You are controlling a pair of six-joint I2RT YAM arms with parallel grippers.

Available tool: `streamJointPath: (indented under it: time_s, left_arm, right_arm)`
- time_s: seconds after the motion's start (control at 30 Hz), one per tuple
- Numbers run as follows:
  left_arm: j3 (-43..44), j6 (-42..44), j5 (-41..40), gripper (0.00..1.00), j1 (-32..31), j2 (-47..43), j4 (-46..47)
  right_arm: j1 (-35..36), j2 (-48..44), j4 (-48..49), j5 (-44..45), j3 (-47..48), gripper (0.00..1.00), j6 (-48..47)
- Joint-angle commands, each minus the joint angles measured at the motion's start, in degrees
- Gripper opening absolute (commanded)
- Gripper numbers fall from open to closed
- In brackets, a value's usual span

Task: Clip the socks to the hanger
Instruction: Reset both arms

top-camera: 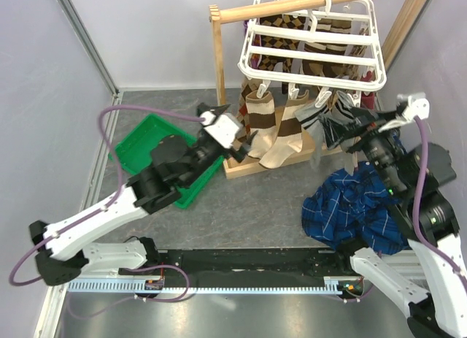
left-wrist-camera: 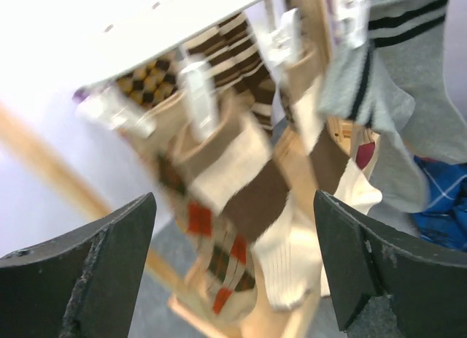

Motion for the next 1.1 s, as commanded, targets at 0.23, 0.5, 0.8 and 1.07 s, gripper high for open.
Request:
streamJointPath:
  time_s: [0.23, 0.5, 0.8, 1.07]
  left_arm:
    - [-16.42, -25.05, -28.53, 1.0, 0.13, -26.76, -20.03]
    - [-25.91, -27.18, -35.4, 1.0, 0.22, -46.18, -27.16]
    - [-27.68, -25.16, -41.99, 1.0, 0.22, -52.88, -26.46]
    - [-28.21, -23.75, -43.93, 1.0, 0.13, -55.43, -26.99]
  right_arm:
    - [-0.13, -17.35, -3.55, 18.21, -12.59, 0.98, -3.56]
    - [-0.04, -25.26, -8.38, 24.91, -18.31, 0.98, -1.02]
    - [-0.13, -25.44, -10.15, 27.99, -19.01, 0.98, -1.54]
    - [-0.04, -28.25, -10.76, 28.69, -19.98, 0.98, 0.31]
